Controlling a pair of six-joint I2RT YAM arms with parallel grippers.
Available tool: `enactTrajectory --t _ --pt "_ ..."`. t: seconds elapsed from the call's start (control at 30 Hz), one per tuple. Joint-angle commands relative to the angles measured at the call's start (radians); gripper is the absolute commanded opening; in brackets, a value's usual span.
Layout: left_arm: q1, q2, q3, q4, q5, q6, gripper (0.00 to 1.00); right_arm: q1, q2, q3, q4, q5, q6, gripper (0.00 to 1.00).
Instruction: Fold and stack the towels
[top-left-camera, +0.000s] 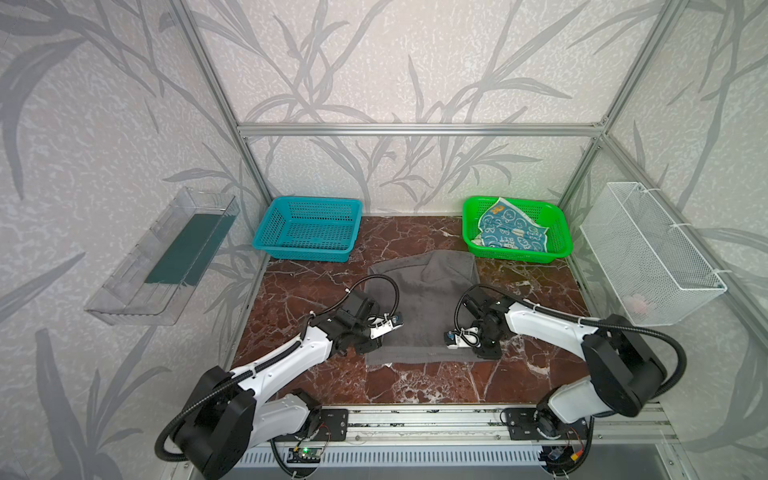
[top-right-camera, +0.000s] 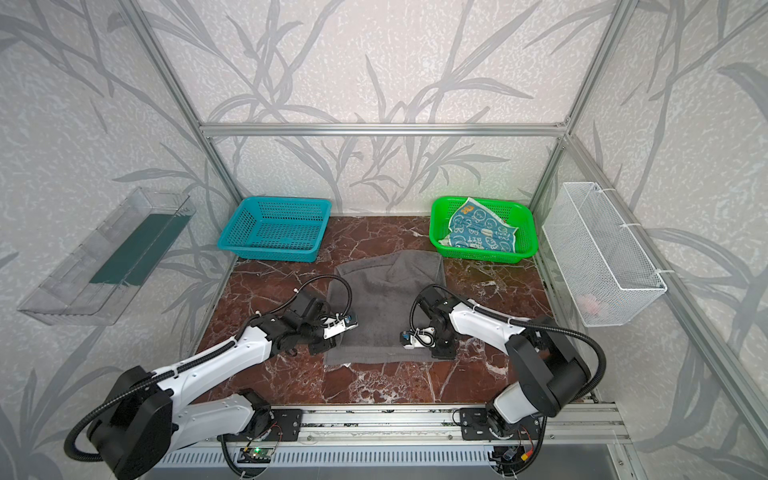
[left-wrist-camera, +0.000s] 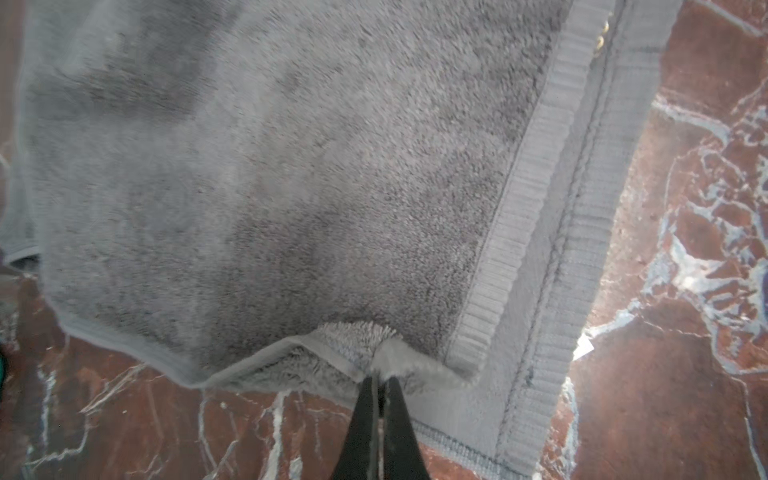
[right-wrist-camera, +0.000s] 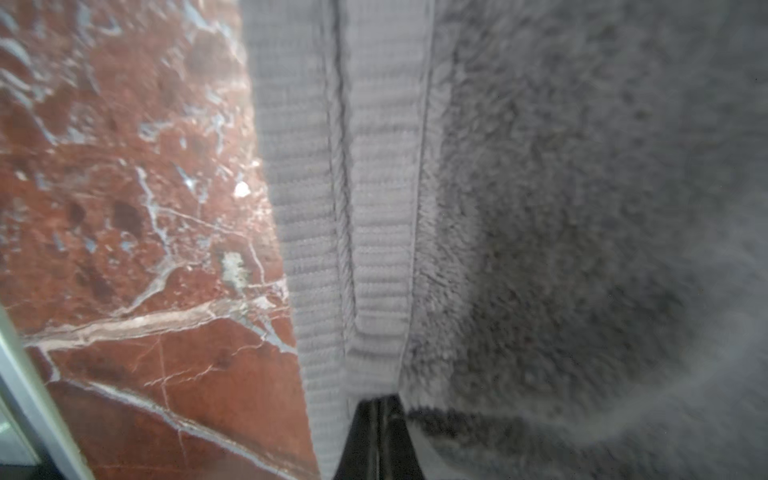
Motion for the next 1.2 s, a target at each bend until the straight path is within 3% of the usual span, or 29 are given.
enactTrajectory --t 0.0,0.2,0.4,0.7,0.87,1.0,1.17 --pt "-0.012 0.028 -0.017 0.042 -0.011 0.015 0.0 0.011 0.051 0.017 0.003 0.025 -0.015 0.0" --pt "-0.02 0.112 -0.013 -0.031 0.003 0.078 0.0 0.028 0.071 0.009 -0.013 0.023 -0.032 0.0" --pt "-0.029 0.106 -0.007 -0.181 -0.083 0.12 0.0 0.115 0.013 -0.013 -0.06 -0.001 -0.035 0.0" --pt "-0.035 -0.044 -0.057 -0.409 -0.17 0.096 0.0 0.23 -0.066 -0.062 -0.136 -0.002 0.001 0.0" --pt "-0.036 -0.189 -0.083 -0.421 -0.224 0.044 0.0 0.239 -0.166 -0.077 -0.152 -0.003 0.028 0.0" --pt "-0.02 -0.288 -0.037 -0.287 -0.246 0.001 0.0 0.161 -0.252 -0.011 -0.082 -0.073 0.068 0.0" --pt "0.179 -0.216 0.145 -0.07 -0.049 -0.015 0.0 -0.073 -0.252 0.186 0.071 -0.204 0.085 0.0"
